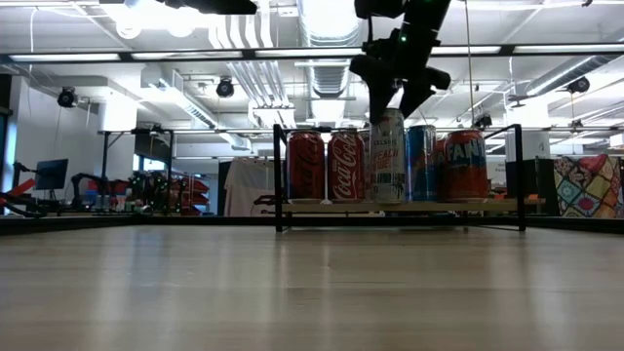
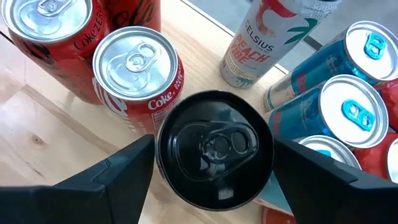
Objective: Place canned beverage on shelf
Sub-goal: Put the left white and pink soda can on the shelf
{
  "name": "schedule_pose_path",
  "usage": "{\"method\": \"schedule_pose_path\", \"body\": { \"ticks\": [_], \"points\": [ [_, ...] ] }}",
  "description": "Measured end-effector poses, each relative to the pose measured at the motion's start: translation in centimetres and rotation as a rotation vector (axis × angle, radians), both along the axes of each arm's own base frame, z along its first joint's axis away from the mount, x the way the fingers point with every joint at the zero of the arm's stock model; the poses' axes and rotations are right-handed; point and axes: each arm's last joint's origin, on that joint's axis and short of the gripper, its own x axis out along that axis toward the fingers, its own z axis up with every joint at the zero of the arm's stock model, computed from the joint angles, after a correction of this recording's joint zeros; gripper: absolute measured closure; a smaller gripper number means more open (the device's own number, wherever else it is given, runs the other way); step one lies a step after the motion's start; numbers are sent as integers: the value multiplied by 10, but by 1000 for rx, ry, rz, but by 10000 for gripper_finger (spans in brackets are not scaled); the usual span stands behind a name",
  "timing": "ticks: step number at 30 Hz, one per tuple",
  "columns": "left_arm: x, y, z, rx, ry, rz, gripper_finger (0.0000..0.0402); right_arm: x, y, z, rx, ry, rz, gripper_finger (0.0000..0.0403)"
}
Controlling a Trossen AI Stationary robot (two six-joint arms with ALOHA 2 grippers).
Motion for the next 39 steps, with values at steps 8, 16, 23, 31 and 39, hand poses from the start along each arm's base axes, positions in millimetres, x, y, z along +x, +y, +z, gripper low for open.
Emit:
{"method": "schedule_pose_path", "body": {
  "ticks": [8,16,23,31,39],
  "points": [
    [0,0,0,0,0,0,13,2,-1,13,-17,-21,20,103],
    [0,0,0,0,0,-1,12,3,0,44,-42,-67,46,103],
    [0,0,0,0,0,-3,12,0,15,58,-34,-53,88,103],
    [0,0,0,0,0,-4,12,-2,45,58,70,-16,185,115],
    [0,0,0,0,-1,-4,12,-13,65,51,116,187,366,226]
  ]
}}
